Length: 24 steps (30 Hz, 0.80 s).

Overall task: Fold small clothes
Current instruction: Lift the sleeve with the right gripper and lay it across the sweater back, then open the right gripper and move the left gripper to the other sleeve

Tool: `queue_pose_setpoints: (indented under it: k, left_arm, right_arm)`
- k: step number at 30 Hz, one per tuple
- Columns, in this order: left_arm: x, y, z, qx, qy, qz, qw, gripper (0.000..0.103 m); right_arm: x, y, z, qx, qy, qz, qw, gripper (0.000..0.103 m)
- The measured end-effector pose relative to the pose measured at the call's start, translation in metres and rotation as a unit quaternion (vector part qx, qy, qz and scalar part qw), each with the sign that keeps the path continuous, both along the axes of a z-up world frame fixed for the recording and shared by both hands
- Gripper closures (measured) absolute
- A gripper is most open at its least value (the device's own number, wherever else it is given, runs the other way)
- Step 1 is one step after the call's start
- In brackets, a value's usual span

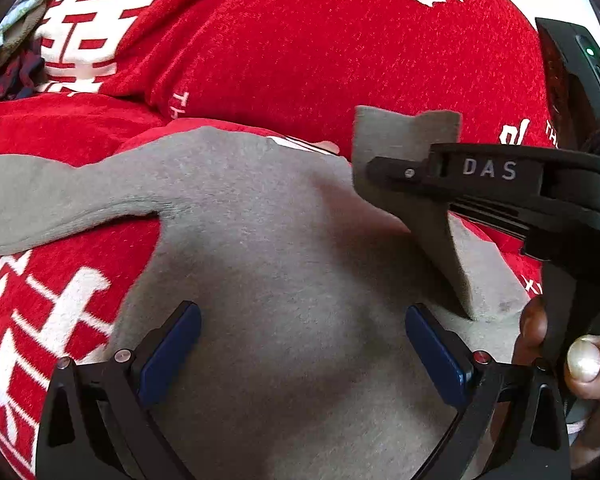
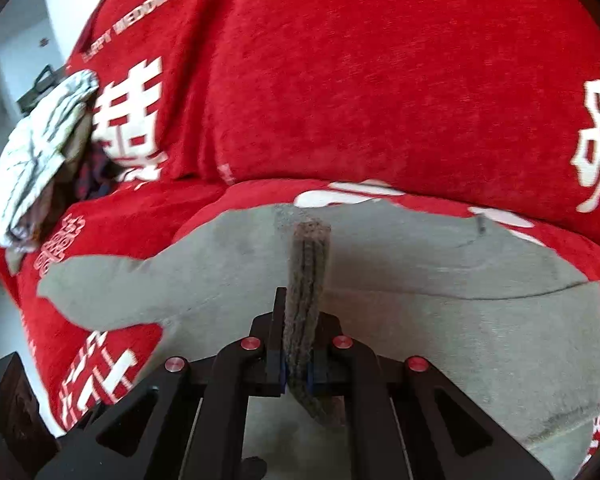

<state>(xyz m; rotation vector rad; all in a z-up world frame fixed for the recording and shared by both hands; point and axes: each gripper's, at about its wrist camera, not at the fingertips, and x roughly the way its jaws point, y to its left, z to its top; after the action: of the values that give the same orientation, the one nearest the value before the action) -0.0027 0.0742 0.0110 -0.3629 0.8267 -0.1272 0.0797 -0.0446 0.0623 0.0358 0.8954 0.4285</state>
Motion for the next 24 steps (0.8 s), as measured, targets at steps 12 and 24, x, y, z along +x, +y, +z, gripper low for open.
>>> queue_pose_setpoints:
  k: [12,24]
  left_arm:
    - [-0.005,0.013,-0.003,-0.022,-0.006,0.025,0.9994,0.001]
    - [-0.007,0.01,0.005,0.006,0.022,0.024,0.9995,0.001]
  right_arm:
    - [0.016,0.029,-0.012,-0.007,0.021,0.05,0.999,0.092]
    - [-0.018,-0.03,0.03,0.016,-0.049,-0.002,0.999,0.031]
